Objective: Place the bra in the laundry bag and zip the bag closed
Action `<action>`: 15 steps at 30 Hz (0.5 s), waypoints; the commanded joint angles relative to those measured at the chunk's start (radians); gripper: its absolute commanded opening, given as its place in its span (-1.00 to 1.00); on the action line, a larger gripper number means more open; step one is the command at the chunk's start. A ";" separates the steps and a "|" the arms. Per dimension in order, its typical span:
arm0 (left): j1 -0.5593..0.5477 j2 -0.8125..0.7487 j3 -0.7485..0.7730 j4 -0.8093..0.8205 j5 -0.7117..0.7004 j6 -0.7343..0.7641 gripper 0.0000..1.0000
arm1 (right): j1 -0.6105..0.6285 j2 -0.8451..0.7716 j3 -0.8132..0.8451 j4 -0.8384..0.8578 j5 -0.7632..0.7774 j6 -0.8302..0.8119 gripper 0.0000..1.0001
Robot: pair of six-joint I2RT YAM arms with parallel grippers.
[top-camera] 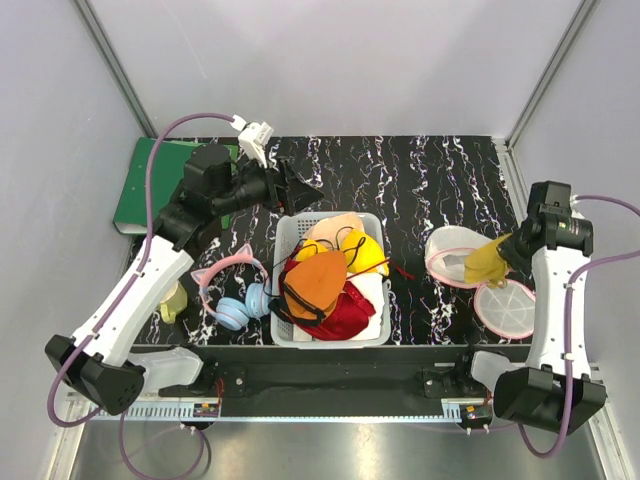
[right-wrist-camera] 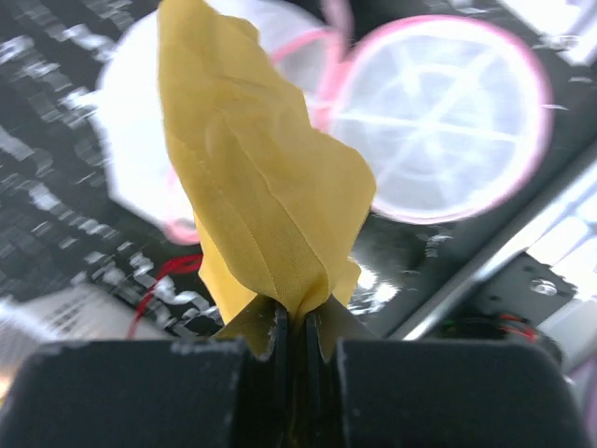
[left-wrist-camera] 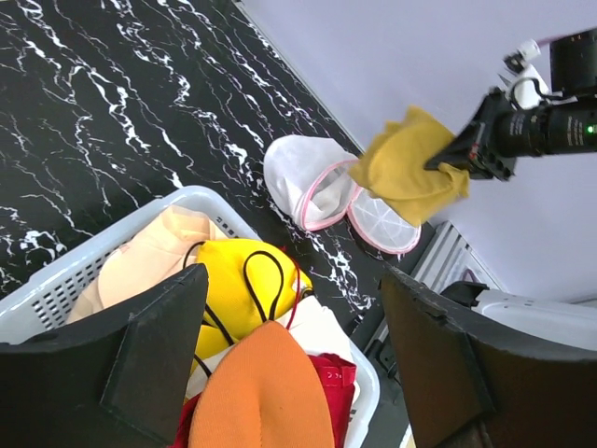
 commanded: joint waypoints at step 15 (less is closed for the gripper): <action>0.051 -0.005 -0.044 0.024 0.006 0.005 0.49 | -0.011 0.357 -0.098 0.386 -0.063 -0.003 -1.00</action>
